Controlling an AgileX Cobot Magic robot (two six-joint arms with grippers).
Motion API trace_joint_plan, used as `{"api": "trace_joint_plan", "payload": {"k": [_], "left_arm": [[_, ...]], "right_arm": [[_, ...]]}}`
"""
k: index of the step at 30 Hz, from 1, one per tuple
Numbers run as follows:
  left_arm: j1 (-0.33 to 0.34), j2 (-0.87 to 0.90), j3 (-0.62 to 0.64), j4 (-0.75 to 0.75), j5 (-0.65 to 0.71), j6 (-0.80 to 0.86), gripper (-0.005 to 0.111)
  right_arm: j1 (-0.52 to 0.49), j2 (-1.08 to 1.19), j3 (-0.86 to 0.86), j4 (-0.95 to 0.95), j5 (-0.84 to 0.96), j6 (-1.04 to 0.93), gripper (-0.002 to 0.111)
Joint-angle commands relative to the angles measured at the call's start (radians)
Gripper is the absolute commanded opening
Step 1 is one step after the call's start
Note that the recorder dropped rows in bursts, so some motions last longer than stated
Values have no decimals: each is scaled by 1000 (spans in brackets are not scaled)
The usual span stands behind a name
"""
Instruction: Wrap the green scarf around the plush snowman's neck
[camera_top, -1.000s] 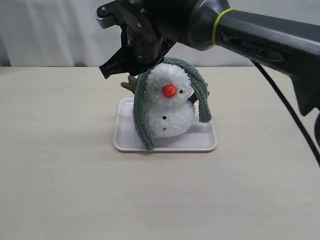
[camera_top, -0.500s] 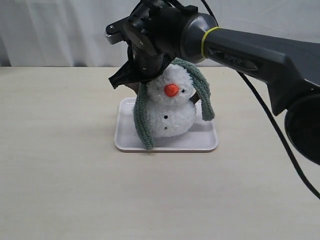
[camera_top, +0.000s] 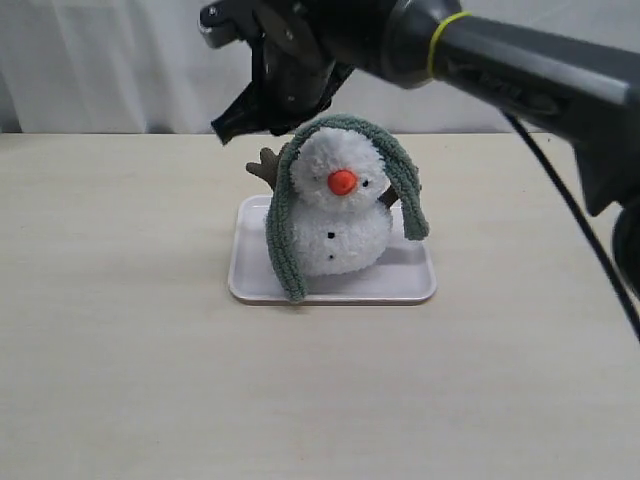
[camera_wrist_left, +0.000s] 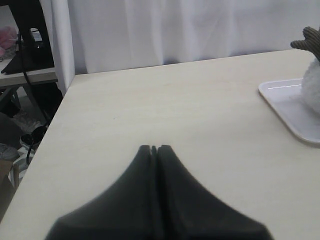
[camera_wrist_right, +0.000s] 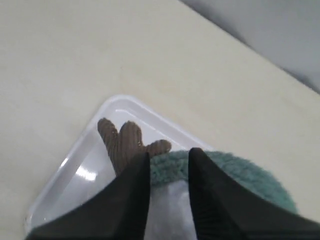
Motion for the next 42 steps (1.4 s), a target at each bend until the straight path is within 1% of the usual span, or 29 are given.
{"api": "trace_joint_plan", "payload": {"k": [1,6,8,10,12,14,19,25,31,32,33,36,42], "left_arm": [[1,-3,4,0,-10,-1,0],[1,-3,4,0,-10,-1,0],[1,-3,4,0,-10,-1,0],[1,-3,4,0,-10,-1,0],[1,-3,4,0,-10,-1,0],[1,-3,4,0,-10,-1,0],[1,-3,4,0,-10,-1,0],[1,-3,4,0,-10,-1,0],[1,-3,4,0,-10,-1,0],[1,-3,4,0,-10,-1,0],[1,-3,4,0,-10,-1,0],[1,-3,4,0,-10,-1,0],[1,-3,4,0,-10,-1,0]], "right_arm": [[-49,-64,-9,6,48,-15,30],[-133,-61,-9,24,176,-26,30],[-166,-58,-9,113,180,-84,30],[-193,-56,-9,255,171,-170,30],[-210,-52,-9,358,155,-235,30],[-215,-52,-9,393,139,-257,30],[-215,-43,-9,315,131,-257,30],[-215,-11,-9,287,131,-259,30],[-213,-2,-9,173,126,-203,29],[-213,-2,-9,169,124,-204,27],[-213,-2,-9,169,122,-208,22],[-213,-2,-9,160,111,-208,4],[-213,17,-9,153,97,-208,4]]}}
